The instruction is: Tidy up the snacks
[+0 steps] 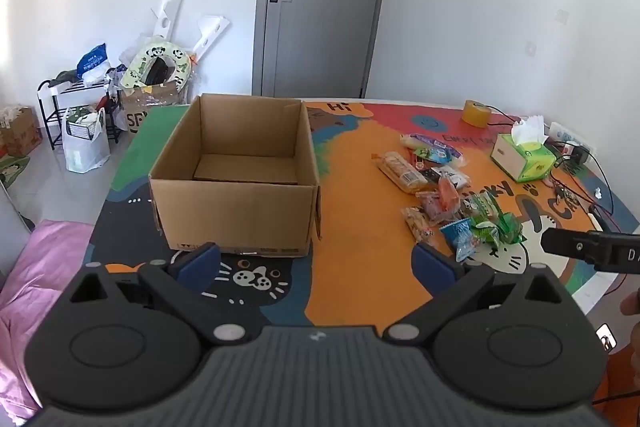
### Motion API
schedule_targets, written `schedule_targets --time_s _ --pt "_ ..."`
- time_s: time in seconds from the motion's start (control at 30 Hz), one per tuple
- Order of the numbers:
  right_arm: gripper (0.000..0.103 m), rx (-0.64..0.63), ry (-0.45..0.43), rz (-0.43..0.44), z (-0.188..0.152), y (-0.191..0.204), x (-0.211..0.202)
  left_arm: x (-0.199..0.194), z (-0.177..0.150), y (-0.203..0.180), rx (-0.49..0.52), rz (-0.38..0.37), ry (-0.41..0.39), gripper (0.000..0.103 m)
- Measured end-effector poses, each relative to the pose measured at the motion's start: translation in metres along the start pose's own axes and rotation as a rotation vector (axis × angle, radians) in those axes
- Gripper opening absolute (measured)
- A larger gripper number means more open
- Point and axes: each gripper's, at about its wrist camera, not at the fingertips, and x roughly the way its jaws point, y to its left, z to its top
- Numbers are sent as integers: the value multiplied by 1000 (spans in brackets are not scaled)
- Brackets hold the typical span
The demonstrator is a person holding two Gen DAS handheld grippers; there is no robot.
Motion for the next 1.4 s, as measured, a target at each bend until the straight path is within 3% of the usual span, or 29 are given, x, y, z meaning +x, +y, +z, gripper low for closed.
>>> schedule_targets --time_s 1.4 --pt "103 -34 -5 4 5 11 -4 -5 2 1 -5 -3 -16 101"
